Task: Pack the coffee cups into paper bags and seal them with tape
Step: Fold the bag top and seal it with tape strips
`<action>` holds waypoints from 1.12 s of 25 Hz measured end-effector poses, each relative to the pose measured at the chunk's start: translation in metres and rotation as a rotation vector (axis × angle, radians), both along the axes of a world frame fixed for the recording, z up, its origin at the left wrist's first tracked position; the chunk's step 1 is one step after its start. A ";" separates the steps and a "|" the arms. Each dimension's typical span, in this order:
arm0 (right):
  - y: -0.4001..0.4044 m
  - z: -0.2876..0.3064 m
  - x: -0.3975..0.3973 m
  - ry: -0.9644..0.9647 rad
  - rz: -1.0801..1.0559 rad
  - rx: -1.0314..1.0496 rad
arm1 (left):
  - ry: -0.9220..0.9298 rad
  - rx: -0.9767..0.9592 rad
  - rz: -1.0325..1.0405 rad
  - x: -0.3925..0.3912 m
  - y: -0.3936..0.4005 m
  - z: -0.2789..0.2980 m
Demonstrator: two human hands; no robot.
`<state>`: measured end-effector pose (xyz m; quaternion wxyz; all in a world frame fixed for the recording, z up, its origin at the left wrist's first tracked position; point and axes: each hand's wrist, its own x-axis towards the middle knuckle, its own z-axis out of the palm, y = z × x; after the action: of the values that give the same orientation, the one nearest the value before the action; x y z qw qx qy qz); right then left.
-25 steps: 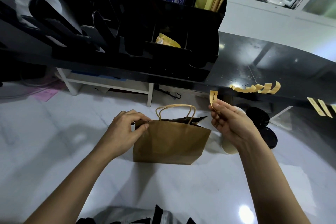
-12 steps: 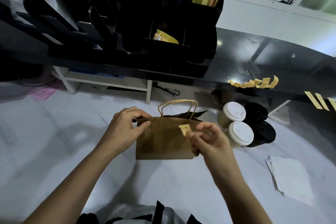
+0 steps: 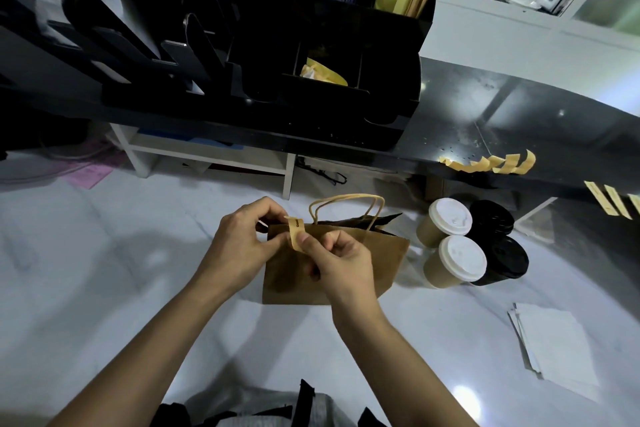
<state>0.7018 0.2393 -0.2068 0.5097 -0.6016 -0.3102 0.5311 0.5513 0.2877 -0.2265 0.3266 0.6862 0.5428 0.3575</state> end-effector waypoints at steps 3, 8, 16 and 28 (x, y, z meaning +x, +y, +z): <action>0.006 -0.007 -0.005 0.044 -0.059 -0.023 | -0.052 -0.010 0.031 0.002 -0.002 -0.002; 0.008 -0.011 -0.008 0.043 -0.125 -0.017 | 0.017 0.087 -0.008 0.003 -0.002 -0.006; 0.010 -0.016 -0.010 -0.015 -0.117 0.017 | 0.039 0.157 -0.167 -0.001 0.002 -0.008; 0.012 -0.025 -0.011 -0.244 -0.116 0.074 | 0.152 0.103 -0.159 -0.002 0.005 -0.014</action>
<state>0.6903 0.2511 -0.2316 0.5201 -0.6593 -0.3539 0.4119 0.5489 0.2927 -0.2407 0.2763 0.7680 0.4910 0.3047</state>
